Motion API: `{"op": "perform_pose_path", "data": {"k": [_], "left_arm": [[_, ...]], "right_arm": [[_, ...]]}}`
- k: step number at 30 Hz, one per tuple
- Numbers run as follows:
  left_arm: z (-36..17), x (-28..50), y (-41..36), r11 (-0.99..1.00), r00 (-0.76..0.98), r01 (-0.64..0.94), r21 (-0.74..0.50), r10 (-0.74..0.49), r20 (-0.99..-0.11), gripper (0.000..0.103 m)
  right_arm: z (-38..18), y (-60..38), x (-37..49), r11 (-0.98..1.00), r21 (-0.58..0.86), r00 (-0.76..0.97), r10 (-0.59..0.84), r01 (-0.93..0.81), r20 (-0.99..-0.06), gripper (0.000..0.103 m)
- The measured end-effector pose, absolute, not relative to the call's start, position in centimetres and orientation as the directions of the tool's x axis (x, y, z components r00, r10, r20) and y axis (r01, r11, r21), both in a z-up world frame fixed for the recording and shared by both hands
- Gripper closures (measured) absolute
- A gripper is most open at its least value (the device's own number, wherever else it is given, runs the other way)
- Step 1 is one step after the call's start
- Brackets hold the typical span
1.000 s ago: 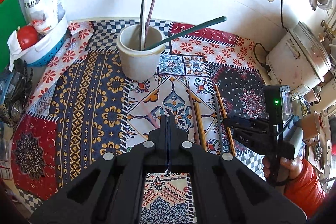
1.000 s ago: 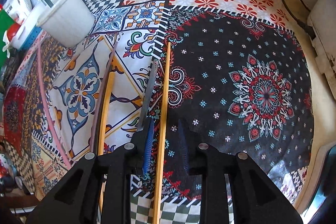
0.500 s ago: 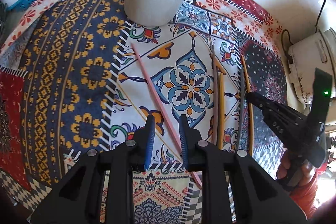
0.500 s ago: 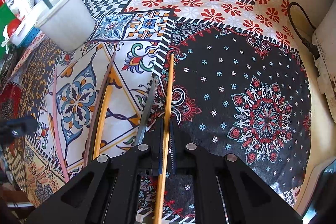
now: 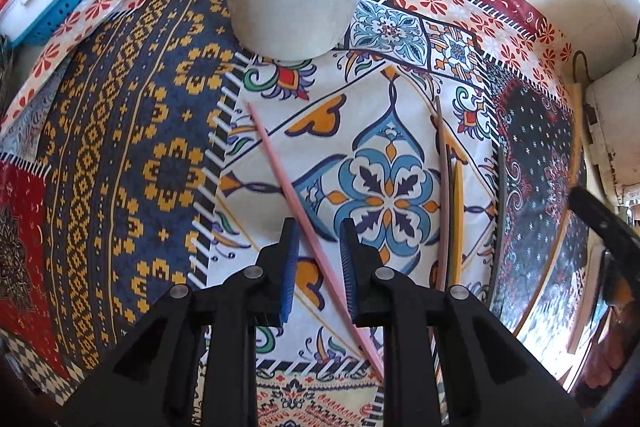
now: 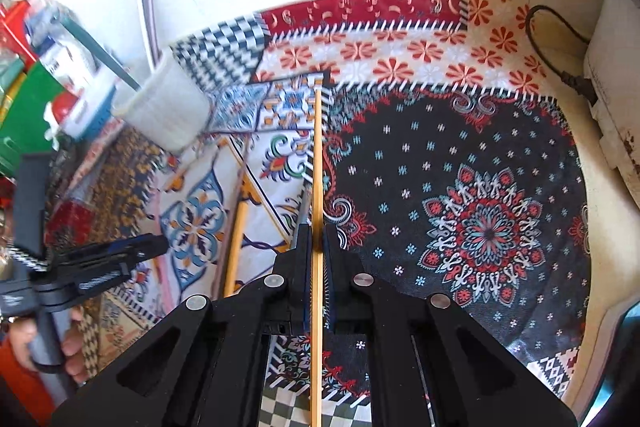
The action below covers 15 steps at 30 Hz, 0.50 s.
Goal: Organize utensils
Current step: 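Lift both held sticks upright and carry them toward the white cup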
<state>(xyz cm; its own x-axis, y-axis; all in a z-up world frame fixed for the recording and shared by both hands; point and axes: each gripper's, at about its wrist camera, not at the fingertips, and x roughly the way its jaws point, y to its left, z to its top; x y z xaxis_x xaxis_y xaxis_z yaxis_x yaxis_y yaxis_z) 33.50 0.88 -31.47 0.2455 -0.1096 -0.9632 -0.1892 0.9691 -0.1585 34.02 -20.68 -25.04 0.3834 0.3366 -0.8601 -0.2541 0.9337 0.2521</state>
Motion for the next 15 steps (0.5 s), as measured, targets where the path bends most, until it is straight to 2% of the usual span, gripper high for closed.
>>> {"op": "perform_pose_path", "data": {"k": [3, 6, 15], "left_arm": [[-31.5, 34.4, 0.4, 0.972, 0.251, -0.187, -0.140, -0.091, -0.964, 0.086], [-31.6, 35.0, 0.1, 0.976, 0.261, -0.189, -0.113, -0.061, -0.963, 0.095], [-31.8, 35.5, 0.5, 0.975, 0.256, -0.181, -0.132, -0.083, -0.963, 0.100]], "right_arm": [[-23.8, -20.9, 33.8, 0.927, 0.268, 0.408, 0.358, -0.262, -0.840, 0.098], [-22.9, -21.1, 33.4, 0.921, 0.280, 0.427, 0.375, -0.270, -0.823, 0.099], [-21.2, -20.7, 32.3, 0.910, 0.276, 0.448, 0.395, -0.309, -0.802, 0.099]]}}
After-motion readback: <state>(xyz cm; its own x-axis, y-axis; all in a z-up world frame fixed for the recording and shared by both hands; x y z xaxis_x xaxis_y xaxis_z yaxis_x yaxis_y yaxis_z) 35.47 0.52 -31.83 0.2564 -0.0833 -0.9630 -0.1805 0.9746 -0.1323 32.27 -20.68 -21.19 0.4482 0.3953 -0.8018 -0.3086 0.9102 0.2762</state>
